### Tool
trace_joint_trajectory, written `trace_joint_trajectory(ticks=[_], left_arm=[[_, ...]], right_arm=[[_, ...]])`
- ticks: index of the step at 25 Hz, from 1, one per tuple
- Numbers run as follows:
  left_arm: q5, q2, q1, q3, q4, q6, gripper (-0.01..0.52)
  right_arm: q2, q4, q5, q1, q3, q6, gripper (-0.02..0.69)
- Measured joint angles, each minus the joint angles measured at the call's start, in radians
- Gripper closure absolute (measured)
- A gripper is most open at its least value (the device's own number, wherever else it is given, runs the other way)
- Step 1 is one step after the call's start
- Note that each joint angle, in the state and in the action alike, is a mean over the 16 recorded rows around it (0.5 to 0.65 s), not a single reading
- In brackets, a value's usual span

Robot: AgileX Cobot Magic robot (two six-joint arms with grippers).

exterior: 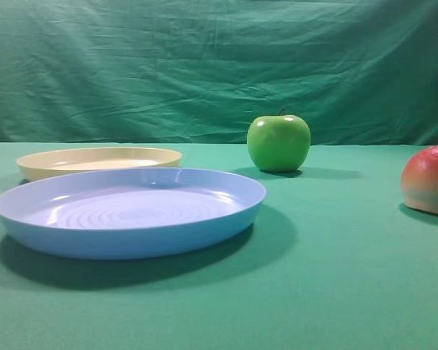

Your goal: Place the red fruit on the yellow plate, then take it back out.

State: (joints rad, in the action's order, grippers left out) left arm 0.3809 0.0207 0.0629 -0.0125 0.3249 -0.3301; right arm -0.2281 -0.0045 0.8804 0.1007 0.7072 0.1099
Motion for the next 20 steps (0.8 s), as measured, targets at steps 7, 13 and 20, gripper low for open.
trace_joint_trajectory(ticks=[7,13,20], left_arm=[[0.000,0.000,0.000,0.000,0.000,0.000,0.514],[0.000,0.000,0.000,0.000,0.000,0.000,0.514],[0.000,0.000,0.000,0.000,0.000,0.000,0.514]], right_arm=[[0.112,0.006,-0.242,-0.056,-0.269,-0.002,0.665],[0.194,0.012,-0.456,-0.060,-0.520,-0.002,0.665],[0.234,0.025,-0.551,-0.060,-0.694,-0.004,0.665]])
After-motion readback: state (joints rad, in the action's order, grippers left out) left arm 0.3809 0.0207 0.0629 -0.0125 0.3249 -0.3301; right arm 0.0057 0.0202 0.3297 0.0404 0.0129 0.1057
